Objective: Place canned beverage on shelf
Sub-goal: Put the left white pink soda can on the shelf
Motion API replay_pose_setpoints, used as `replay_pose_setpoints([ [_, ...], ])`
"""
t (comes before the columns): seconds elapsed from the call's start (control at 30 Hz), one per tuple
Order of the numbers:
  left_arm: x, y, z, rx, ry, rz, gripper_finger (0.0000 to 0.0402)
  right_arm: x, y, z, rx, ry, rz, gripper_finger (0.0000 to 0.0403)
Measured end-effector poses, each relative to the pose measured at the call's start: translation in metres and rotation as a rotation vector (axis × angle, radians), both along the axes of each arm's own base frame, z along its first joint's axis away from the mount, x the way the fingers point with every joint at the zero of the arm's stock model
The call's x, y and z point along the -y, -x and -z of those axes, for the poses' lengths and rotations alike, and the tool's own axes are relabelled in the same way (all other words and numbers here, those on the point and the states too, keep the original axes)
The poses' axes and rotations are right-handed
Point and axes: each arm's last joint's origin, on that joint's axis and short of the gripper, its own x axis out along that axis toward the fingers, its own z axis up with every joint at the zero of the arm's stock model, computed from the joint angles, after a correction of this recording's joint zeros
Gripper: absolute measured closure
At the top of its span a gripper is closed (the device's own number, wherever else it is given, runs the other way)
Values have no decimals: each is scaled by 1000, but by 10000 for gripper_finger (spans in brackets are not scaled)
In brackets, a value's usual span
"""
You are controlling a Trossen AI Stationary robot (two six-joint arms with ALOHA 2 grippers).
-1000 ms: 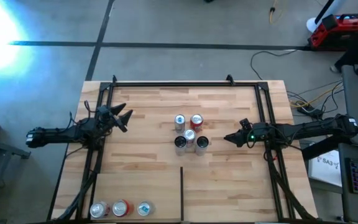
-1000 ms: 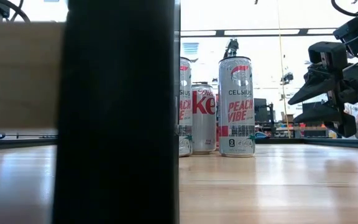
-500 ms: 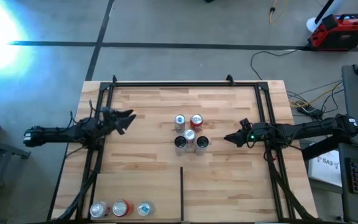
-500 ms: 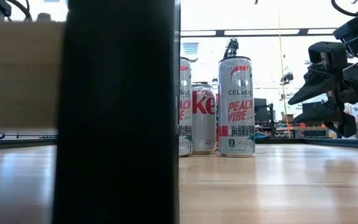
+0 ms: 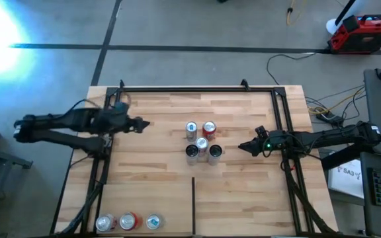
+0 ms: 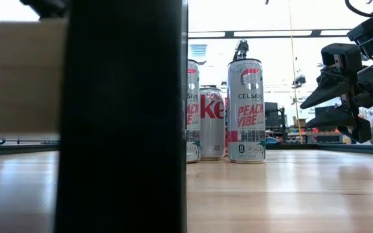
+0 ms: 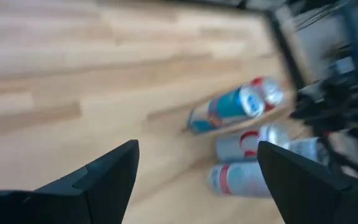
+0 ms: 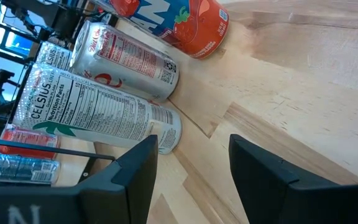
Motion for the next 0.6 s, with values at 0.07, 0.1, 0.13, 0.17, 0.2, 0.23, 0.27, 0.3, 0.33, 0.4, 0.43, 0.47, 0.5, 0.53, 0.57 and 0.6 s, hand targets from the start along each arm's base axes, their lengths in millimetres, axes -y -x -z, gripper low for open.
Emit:
replay_pose_setpoints([
  [0.07,0,-16,-11,-77,63,-24,90,0,0,0,0,0,0,220],
  [0.1,1,-24,-16,-108,93,-27,90,0,0,0,0,0,0,220],
  [0.13,1,-32,-21,-135,119,-27,90,0,0,0,0,0,0,220],
  [0.17,1,-41,-25,-155,143,-23,90,0,0,0,0,0,0,220],
  [0.2,2,-50,-29,-168,162,-17,90,0,0,0,0,0,0,220],
  [0.23,2,-59,-33,-182,178,-8,90,0,0,0,0,0,0,220],
  [0.27,2,-68,-35,-201,191,-1,90,0,0,0,0,0,0,220],
  [0.3,2,-76,-37,-224,197,2,90,0,0,0,0,0,0,220],
  [0.33,2,-84,-39,-243,206,5,90,0,0,0,0,0,0,220],
  [0.4,3,-100,-41,-275,229,2,90,0,0,0,0,0,0,220],
  [0.43,3,-108,-42,-290,252,0,90,0,0,0,0,0,0,220],
  [0.47,4,-115,-43,-307,272,-5,90,0,0,0,0,0,0,220],
  [0.5,4,-122,-42,-326,297,-11,90,0,0,0,0,0,0,220],
  [0.53,4,-129,-42,-350,320,-19,90,0,0,0,0,0,0,220],
  [0.57,5,-135,-41,-376,340,-29,90,0,0,0,0,0,0,220],
  [0.6,6,-142,-40,-396,364,-43,90,0,0,0,0,0,0,220],
])
